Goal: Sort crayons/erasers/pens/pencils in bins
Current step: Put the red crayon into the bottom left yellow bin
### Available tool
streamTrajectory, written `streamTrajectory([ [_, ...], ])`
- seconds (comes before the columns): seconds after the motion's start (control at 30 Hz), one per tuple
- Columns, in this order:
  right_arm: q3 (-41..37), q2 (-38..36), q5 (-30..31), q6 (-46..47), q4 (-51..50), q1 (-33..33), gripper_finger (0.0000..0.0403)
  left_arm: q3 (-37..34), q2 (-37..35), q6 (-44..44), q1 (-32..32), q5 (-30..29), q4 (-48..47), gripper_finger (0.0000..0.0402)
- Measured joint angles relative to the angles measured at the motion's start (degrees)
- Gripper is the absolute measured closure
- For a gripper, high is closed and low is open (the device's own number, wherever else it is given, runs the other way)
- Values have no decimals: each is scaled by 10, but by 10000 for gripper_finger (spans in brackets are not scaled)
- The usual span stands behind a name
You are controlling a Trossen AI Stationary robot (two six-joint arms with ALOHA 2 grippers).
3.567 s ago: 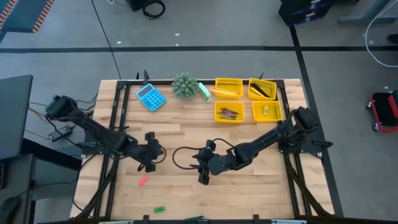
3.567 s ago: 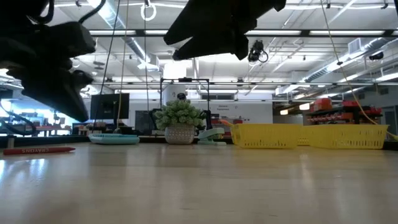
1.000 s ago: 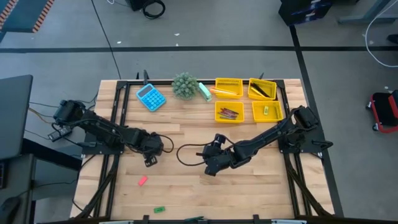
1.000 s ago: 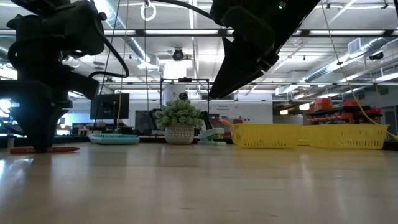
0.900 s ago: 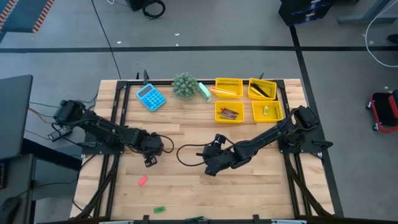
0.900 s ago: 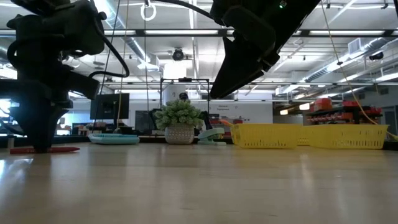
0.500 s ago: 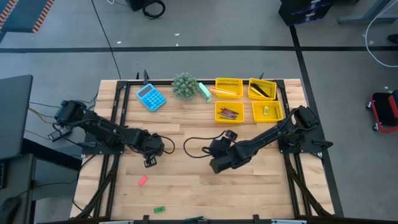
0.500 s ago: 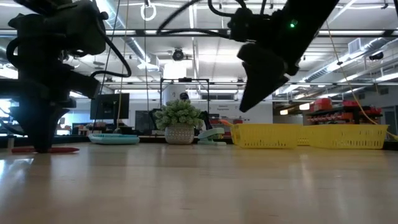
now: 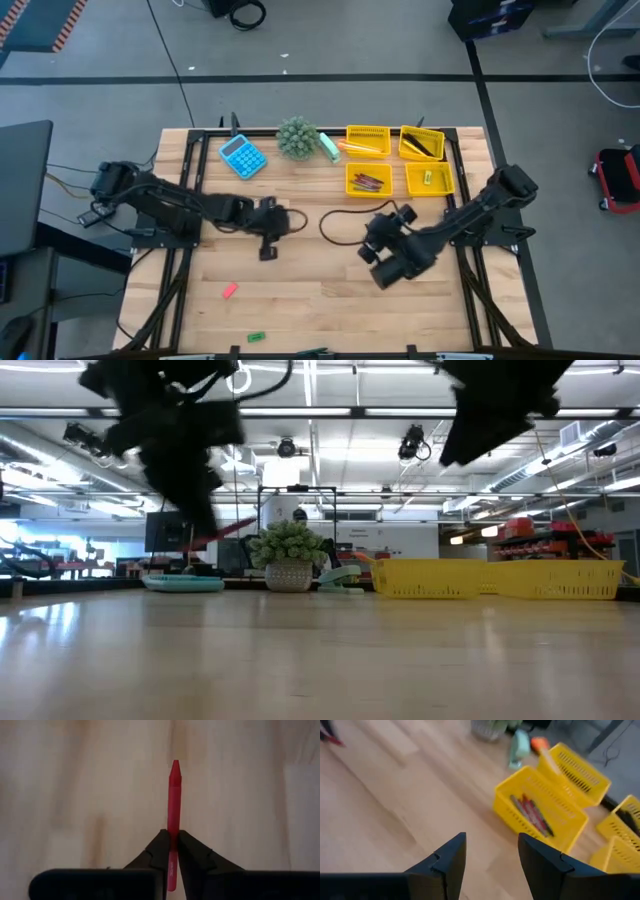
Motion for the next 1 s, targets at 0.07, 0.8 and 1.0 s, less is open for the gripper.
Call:
streamTrajectory([
  [0.07, 0, -7, 29, 49, -40, 24, 217, 7, -1, 43, 21, 1, 46, 362],
  [0.8, -37, -52, 371, 67, -28, 8, 217, 8, 5, 118, 98, 40, 451, 367],
  [1.0, -36, -93, 311, -33, -1, -27, 217, 8, 5, 107, 133, 39, 460, 358],
])
